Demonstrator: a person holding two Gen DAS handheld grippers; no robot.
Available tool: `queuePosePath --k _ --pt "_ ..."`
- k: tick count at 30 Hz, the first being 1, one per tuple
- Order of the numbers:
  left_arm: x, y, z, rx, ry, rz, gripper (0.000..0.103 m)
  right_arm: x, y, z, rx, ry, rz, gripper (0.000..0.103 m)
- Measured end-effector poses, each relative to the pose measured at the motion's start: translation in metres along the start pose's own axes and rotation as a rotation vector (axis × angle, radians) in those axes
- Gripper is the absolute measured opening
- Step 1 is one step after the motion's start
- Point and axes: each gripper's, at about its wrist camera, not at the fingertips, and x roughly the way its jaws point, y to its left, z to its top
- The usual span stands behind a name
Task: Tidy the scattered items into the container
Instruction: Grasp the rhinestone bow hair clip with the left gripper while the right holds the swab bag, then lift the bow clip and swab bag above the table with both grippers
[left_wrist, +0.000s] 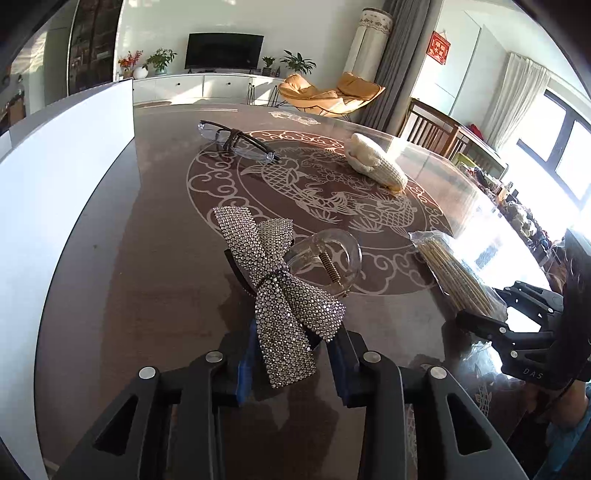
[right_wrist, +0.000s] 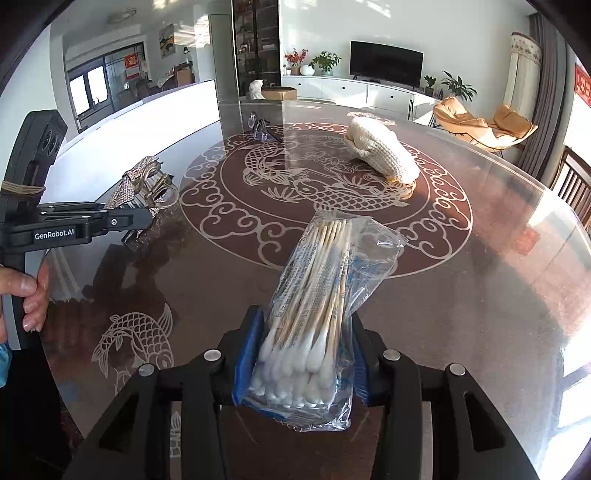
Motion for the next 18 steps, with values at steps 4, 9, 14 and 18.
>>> queuePosePath --k 4,9,14,18 --pt "0.001 -0.002 0.002 0.014 -0.002 0.047 0.067 0.002 -0.005 0.001 0.027 0.008 -0.003 0.063" --pt "0.005 0.000 0.005 -0.006 0.004 0.078 0.070 0.002 -0.005 0.001 0.029 0.011 -0.008 0.068" --pt "0.012 -0.004 0.012 0.000 0.011 0.093 0.070 0.002 -0.004 0.000 0.025 0.012 -0.011 0.068" --pt "0.018 -0.012 0.017 0.006 0.004 0.082 0.070 0.002 -0.004 0.000 0.025 0.012 -0.010 0.068"
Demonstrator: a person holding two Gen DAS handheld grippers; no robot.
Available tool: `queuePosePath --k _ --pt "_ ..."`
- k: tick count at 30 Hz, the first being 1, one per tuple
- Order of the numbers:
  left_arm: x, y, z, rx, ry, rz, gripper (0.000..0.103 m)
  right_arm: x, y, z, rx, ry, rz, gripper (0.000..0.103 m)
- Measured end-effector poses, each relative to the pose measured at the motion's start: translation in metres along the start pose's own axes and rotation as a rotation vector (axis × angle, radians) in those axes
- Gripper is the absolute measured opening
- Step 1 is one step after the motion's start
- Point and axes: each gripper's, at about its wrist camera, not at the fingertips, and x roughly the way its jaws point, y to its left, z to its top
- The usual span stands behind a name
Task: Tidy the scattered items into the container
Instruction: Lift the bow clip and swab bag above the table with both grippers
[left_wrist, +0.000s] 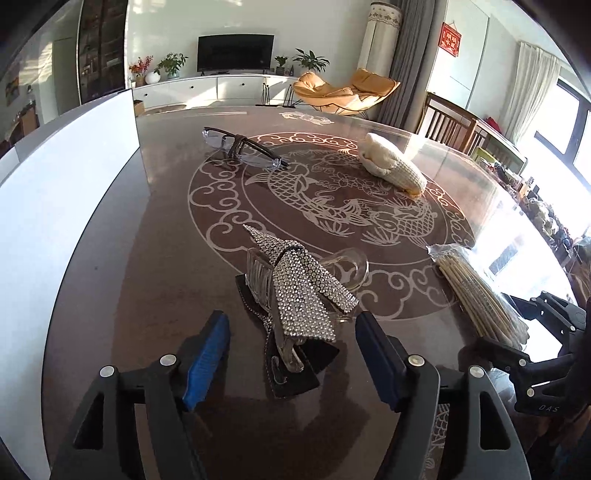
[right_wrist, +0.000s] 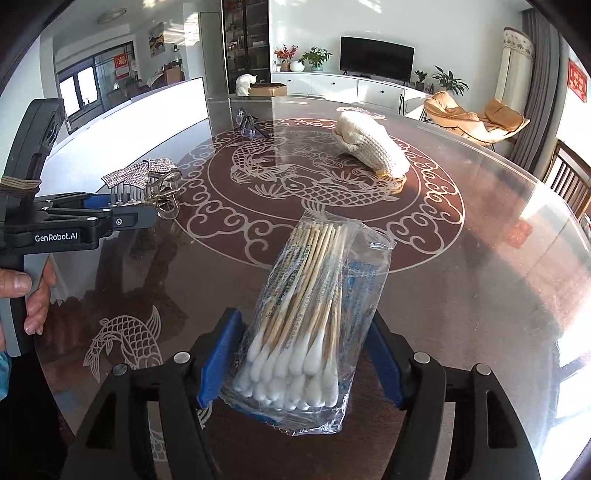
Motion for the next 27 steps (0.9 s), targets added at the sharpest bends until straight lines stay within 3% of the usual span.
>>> queuePosePath --k 12,15,24,27 --pt "0.012 -0.008 0.008 -0.002 0.014 0.001 0.072 -0.001 0.000 0.000 -0.001 0.000 0.000 0.068" --pt "0.014 -0.013 0.009 0.019 0.025 0.021 0.082 -0.001 0.000 -0.001 -0.001 0.000 0.001 0.068" --pt "0.017 -0.020 0.009 0.049 0.040 0.059 0.084 -0.001 0.000 -0.001 -0.001 0.000 0.000 0.068" --pt "0.021 -0.024 0.009 0.073 0.055 0.085 0.092 -0.001 0.000 -0.001 -0.001 0.000 0.001 0.068"
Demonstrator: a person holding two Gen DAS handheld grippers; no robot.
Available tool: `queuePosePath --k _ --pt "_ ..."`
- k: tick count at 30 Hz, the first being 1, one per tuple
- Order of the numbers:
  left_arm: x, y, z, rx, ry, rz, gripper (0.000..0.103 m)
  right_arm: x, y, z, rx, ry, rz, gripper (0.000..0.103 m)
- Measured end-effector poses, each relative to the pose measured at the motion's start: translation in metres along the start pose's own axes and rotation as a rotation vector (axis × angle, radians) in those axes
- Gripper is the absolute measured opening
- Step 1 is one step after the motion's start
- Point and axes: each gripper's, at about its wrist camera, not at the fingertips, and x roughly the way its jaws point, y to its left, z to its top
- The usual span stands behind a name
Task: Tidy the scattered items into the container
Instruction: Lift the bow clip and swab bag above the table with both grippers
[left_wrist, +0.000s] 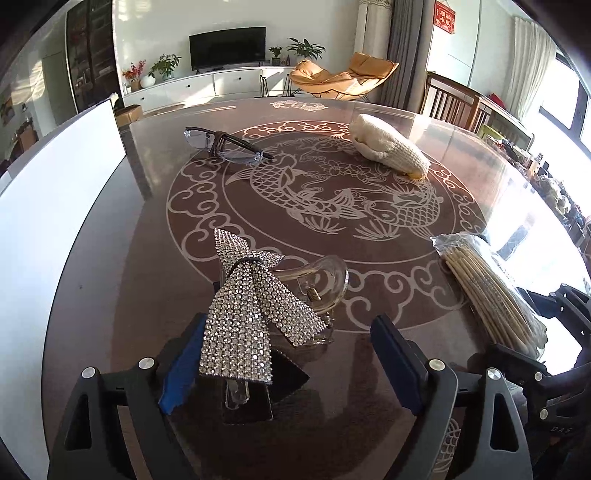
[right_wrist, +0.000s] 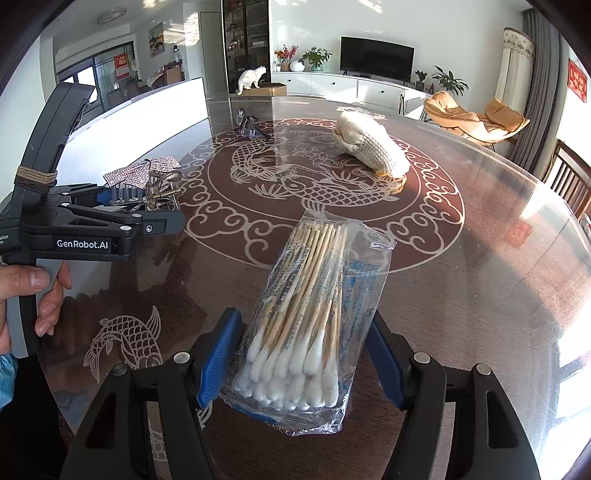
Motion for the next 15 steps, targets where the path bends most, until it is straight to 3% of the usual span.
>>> queuePosePath --k 3,8,13,15 --pt "0.006 0.000 0.001 0.004 0.032 0.035 0.103 0.000 -0.001 0.000 0.006 -0.002 0.008 0.068" --pt "0.007 0.001 0.002 0.002 0.034 0.033 0.103 -0.007 -0.016 -0.001 0.073 -0.009 0.081 0.068" --pt "0.009 0.001 0.006 0.024 0.070 0.021 0.103 -0.003 -0.017 0.014 0.050 0.020 0.035 0.069" --pt "0.010 0.004 0.009 0.026 0.082 0.019 0.103 0.003 -0.015 0.017 0.042 0.043 0.012 0.075"
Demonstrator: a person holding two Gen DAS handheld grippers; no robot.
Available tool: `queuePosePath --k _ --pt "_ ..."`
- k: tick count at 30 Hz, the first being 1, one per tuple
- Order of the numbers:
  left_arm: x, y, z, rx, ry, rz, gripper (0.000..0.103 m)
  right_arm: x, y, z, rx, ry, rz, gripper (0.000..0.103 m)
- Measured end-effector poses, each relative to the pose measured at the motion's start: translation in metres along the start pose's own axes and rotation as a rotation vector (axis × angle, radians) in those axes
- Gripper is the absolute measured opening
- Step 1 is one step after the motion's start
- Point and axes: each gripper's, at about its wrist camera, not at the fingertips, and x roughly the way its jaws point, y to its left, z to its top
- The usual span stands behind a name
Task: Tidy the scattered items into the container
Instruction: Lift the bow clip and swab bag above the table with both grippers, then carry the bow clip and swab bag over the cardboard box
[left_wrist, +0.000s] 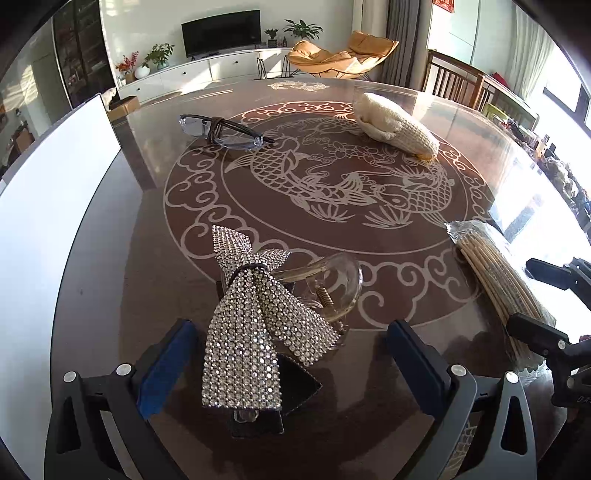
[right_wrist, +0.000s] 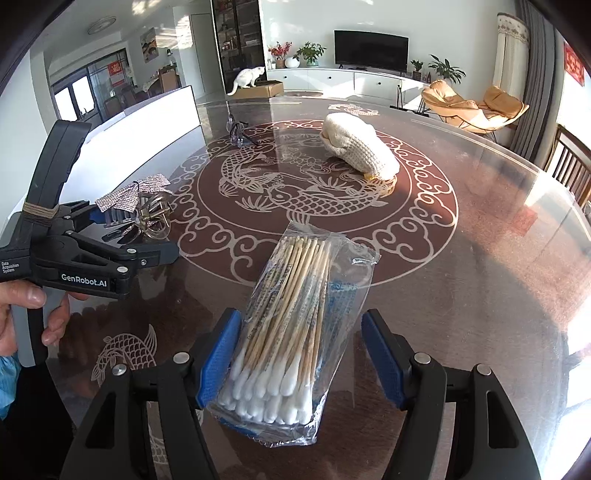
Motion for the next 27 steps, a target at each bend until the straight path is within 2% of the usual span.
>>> queuePosePath --k 3,4,5,6,7,9,11,15,23,27 --pt "0.000 0.006 0.001 -0.019 -0.006 0.012 0.103 0.005 0.003 -0.002 0.005 0.013 -0.013 0.076" --pt "-0.001 0.009 -0.001 -0.025 -0.022 0.017 0.100 0.004 0.004 -0.004 0.006 0.012 -0.009 0.075" --pt "-0.004 0.012 -0.003 -0.032 -0.051 0.022 0.089 0.001 0.004 -0.006 0.014 0.003 0.010 0.074" --pt "-0.010 0.014 -0.004 -0.031 -0.082 0.013 0.059 -0.002 0.003 -0.009 0.023 -0.007 0.023 0.057" --pt "-0.013 0.015 -0.006 -0.029 -0.089 0.022 0.051 -0.005 0.003 -0.012 0.026 -0.016 0.022 0.033" --pt "-0.018 0.020 -0.009 -0.050 -0.100 -0.023 0.048 -0.011 0.003 -0.015 0.032 -0.022 0.022 0.032" --pt "-0.027 0.019 -0.015 -0.050 -0.115 -0.027 0.048 -0.019 0.001 -0.018 0.046 -0.030 0.043 0.031" --pt "-0.059 0.009 -0.027 -0.051 -0.166 -0.052 0.048 -0.051 0.001 -0.014 0.066 -0.106 0.077 0.031" --pt "-0.078 0.005 -0.051 -0.111 -0.124 -0.080 0.048 -0.043 0.022 -0.009 0.052 -0.049 0.158 0.031" --pt "-0.109 0.023 -0.045 -0.138 -0.163 -0.069 0.048 -0.052 0.049 0.014 -0.015 -0.082 0.201 0.031"
